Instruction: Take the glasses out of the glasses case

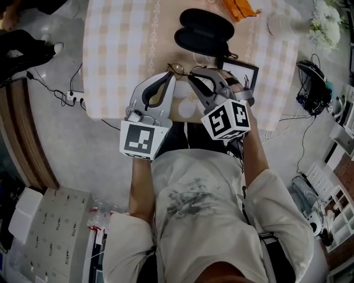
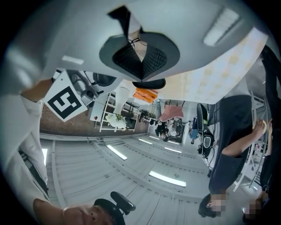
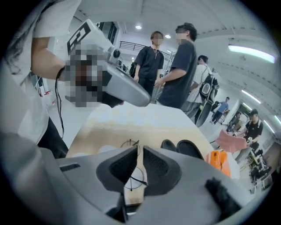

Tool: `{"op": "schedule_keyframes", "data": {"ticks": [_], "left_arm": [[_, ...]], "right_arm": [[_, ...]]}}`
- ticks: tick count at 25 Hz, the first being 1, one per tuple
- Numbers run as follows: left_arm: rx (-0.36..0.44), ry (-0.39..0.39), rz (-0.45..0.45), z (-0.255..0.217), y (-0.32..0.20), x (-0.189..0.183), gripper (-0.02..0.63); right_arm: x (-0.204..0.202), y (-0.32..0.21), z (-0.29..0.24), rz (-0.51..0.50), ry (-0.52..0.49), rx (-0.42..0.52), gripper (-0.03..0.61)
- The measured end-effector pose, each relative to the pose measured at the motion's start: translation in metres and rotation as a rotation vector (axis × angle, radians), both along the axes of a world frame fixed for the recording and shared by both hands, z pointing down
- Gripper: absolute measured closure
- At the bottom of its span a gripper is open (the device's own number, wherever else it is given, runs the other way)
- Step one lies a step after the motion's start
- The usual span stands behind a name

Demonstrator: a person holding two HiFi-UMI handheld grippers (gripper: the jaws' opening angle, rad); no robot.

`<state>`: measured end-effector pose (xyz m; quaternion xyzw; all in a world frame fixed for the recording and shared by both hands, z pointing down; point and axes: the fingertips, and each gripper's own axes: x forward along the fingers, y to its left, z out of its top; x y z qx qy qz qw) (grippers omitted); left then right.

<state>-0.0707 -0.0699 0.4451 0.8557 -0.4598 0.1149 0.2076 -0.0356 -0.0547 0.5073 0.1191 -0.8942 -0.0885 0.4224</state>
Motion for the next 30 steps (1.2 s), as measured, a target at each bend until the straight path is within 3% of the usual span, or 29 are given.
{"op": "schedule_keyframes", "data": {"ticks": [5,13,19,30], "left_arm": [[0.050,0.006,0.000,-0.016,-0.007,-0.002,0.606],[0.099,0.034,0.013,-0.040,-0.013,0.003,0.606],[0.134,0.031,0.020,-0.039,-0.013,0.003,0.606],[0.126,0.020,0.037,-0.032,-0.011,0.004,0.606]], "right_arm": [[0.008,-0.014,-0.033,0.076,-0.067,0.051,0.560],[0.021,-0.030,-0.087,0.182,-0.206,0.075,0.561],[0.033,-0.031,-0.095,0.250,-0.257,0.069,0.561],[0.045,-0.029,-0.097,0.330,-0.346,0.010,0.563]]}}
